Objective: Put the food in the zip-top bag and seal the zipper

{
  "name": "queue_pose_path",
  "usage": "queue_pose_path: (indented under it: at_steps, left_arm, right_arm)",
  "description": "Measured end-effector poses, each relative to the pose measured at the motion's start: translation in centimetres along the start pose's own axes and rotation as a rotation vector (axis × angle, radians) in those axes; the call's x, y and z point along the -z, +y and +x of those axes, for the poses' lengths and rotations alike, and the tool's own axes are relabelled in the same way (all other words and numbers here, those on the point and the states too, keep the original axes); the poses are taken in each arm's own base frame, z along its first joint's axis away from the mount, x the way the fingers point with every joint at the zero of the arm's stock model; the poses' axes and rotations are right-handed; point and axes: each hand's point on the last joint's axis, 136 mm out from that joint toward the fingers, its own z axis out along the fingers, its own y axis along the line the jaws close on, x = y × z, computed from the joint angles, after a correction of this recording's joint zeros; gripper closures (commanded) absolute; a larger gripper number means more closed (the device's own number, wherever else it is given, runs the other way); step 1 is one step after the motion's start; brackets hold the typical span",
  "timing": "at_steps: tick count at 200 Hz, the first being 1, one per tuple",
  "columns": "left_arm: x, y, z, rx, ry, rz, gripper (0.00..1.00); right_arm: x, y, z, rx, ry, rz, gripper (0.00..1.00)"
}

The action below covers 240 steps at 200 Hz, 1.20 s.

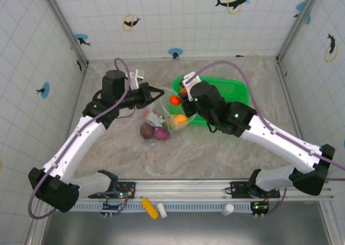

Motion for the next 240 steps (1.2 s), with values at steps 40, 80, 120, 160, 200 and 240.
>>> queue_pose_path:
  at_steps: [40,80,120,160,200,240]
  left_arm:
    - [0.0,0.0,0.0,0.014,0.0,0.001,1.0]
    - [0.1,-0.3,-0.1,0.014,-0.004,0.005,1.0]
    - [0.1,-0.4,-0.2,0.021,-0.005,0.007,1.0]
    - [0.2,-0.5,-0.2,0.03,-0.007,0.009,1.0]
    - [0.1,-0.5,-0.3,0.029,-0.007,0.009,1.0]
    - [0.3,-0.5,-0.4,0.026,-0.017,0.006,1.0]
  right_arm:
    - [-1.0,0.7,1.9,0.097,0.027,0.093,0.76]
    - [-2.3,2.8,3.3,0.215,0.039,0.165,0.73]
    - [-2.8,5.0,4.9,0.298,0.041,0.17,0.45]
    - [-2.9,5.5,4.7,0.297,0.024,0.152,0.27]
    - [-3.1,4.6,4.2,0.241,0.025,0.113,0.27]
    - [-2.2,2.3,3.1,0.183,0.014,0.105,0.18]
